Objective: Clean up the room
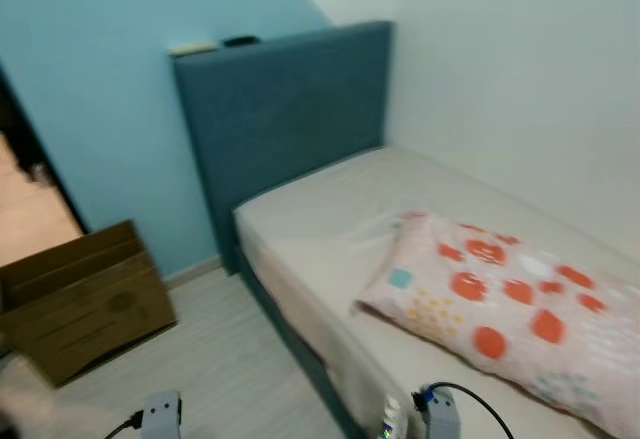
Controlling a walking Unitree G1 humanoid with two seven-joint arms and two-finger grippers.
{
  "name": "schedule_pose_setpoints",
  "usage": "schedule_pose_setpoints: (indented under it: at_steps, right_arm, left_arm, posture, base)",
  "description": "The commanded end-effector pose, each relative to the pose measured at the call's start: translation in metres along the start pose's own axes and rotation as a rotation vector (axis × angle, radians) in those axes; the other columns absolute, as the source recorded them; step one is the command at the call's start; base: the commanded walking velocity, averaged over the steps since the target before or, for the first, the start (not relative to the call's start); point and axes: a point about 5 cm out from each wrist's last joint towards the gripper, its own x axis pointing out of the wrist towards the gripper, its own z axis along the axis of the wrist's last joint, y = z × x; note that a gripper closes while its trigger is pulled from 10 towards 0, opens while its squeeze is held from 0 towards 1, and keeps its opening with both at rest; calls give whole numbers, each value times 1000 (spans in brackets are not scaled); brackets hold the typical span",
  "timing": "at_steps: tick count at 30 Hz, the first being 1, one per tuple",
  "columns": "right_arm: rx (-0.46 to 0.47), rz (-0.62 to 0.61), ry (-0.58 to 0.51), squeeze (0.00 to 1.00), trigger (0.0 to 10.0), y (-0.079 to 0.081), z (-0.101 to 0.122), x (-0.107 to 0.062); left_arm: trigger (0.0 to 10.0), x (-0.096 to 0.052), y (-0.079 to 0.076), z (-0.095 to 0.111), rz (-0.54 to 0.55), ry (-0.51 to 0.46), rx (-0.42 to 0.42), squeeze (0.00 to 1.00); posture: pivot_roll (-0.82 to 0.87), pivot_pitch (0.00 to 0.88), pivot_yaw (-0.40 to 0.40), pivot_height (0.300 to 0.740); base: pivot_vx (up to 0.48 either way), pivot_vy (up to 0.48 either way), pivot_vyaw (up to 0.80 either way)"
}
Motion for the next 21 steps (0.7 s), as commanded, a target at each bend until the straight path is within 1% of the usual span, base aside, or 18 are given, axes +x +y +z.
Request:
schedule_pose_setpoints:
  at_steps: [1,4,7,21]
  right_arm:
    - [0,-24,8,0,10000,-8,-3,-3]
    - [4,-28,0,0,10000,-8,-1,-3]
    - [15,-34,-18,0,10000,-9,3,-3]
    - [6,-39,-34,0,10000,-10,10,-3]
  left_arm:
    - [10000,0,-4,-5,-12,22,8,0]
    - [10000,0,-7,-6,-29,24,6,0]
    - [10000,0,-11,-5,-43,21,23,0]
    - [10000,1,-10,-3,-45,25,38,0]
  posture:
    - [-6,0,-3,701]
    - [-5,0,0,701]
    - [-4,0,2,701]
    - [-2,0,-3,701]
  base:
    - [0,0,763]
    - [0,0,763]
    - [0,0,763]
    - [0,0,764]
